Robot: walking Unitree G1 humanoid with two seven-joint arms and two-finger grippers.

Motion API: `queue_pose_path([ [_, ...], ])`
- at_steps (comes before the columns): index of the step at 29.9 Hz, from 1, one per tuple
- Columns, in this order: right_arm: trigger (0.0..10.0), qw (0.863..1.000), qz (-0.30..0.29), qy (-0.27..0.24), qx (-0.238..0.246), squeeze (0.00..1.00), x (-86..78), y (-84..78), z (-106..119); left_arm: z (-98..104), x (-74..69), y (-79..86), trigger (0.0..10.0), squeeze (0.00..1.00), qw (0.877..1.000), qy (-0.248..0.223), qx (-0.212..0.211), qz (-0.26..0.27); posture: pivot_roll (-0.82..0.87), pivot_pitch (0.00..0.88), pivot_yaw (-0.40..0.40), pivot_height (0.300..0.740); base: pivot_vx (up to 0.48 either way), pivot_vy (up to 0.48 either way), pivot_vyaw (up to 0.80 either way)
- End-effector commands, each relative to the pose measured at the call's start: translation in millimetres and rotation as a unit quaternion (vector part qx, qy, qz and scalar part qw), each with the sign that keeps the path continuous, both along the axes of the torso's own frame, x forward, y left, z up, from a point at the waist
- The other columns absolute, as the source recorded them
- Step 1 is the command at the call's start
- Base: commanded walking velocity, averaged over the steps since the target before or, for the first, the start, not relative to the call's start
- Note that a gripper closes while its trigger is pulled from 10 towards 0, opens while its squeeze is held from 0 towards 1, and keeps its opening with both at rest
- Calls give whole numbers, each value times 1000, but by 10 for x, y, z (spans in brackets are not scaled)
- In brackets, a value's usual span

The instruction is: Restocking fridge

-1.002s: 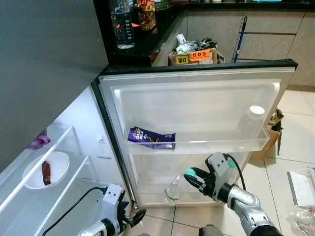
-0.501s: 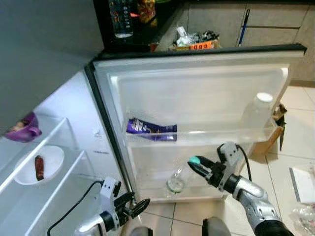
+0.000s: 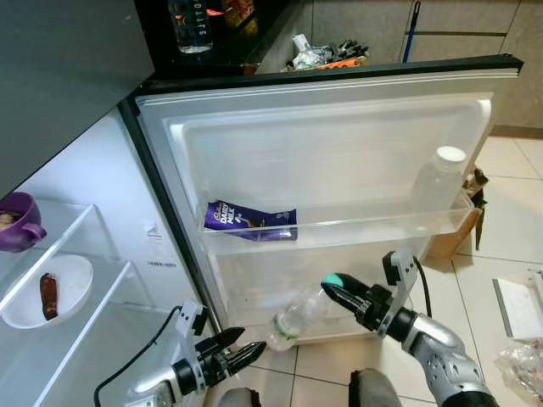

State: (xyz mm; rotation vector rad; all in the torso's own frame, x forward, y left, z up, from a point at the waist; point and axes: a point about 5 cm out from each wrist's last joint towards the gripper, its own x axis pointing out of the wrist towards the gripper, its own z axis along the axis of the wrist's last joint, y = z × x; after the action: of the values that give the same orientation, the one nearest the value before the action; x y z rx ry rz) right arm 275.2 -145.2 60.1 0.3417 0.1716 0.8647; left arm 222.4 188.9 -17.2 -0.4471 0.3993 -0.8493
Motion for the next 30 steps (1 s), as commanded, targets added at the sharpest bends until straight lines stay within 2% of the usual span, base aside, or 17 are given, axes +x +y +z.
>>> queue_pose_path([
  [1, 10000, 999, 15, -16, 43, 0, 6, 35, 135, 1, -32, 83, 10000, 0, 1000, 3, 1, 3, -55, 0, 4, 587, 0, 0, 0],
  [3, 10000, 997, 18, -19, 68, 0, 9, 20, 204, 3, -37, 83, 10000, 0, 1000, 4, -4, 1, -55, 1, 2, 587, 0, 0, 0],
  [7, 10000, 997, 16, -23, 74, 0, 16, -4, 244, 4, -40, 80, 10000, 0, 1000, 4, -10, -1, -57, 1, 0, 587, 0, 0, 0],
  [12, 10000, 999, -23, -33, 32, 0, 73, -124, 244, 10, -41, 74, 10000, 0, 1000, 4, -15, -5, -58, 3, 1, 587, 0, 0, 0],
  [16, 10000, 999, -34, -33, 9, 0, 78, -159, 225, 12, -40, 72, 10000, 0, 1000, 3, -16, -6, -60, 3, 0, 587, 0, 0, 0],
  [17, 10000, 997, -59, -39, -9, 0, 99, -231, 219, 21, -30, 64, 10000, 0, 1000, 1, -20, -8, -60, 2, 0, 587, 0, 0, 0],
  [21, 10000, 995, -82, -46, -19, 0, 122, -296, 230, 38, -16, 47, 10000, 0, 1000, -4, -25, -14, -61, 3, 0, 587, 0, 0, 0],
  [26, 10000, 994, -86, -46, -47, 0, 133, -287, 192, 69, 11, 26, 10000, 0, 999, -15, -31, -24, -61, 2, 0, 587, 0, 0, 0],
  [27, 10000, 993, -91, -46, -66, 0, 141, -279, 163, 81, 25, 21, 10000, 0, 999, -18, -32, -26, -59, 1, -2, 587, 0, 0, 0],
  [29, 10000, 993, -91, -46, -66, 0, 141, -279, 163, 81, 25, 21, 10000, 0, 999, -18, -32, -26, -59, 1, -2, 587, 0, 0, 0],
  [30, 10000, 990, -98, -48, -86, 0, 153, -277, 136, 91, 37, 18, 10000, 0, 999, -22, -31, -27, -59, 3, -1, 587, 0, 0, 0],
])
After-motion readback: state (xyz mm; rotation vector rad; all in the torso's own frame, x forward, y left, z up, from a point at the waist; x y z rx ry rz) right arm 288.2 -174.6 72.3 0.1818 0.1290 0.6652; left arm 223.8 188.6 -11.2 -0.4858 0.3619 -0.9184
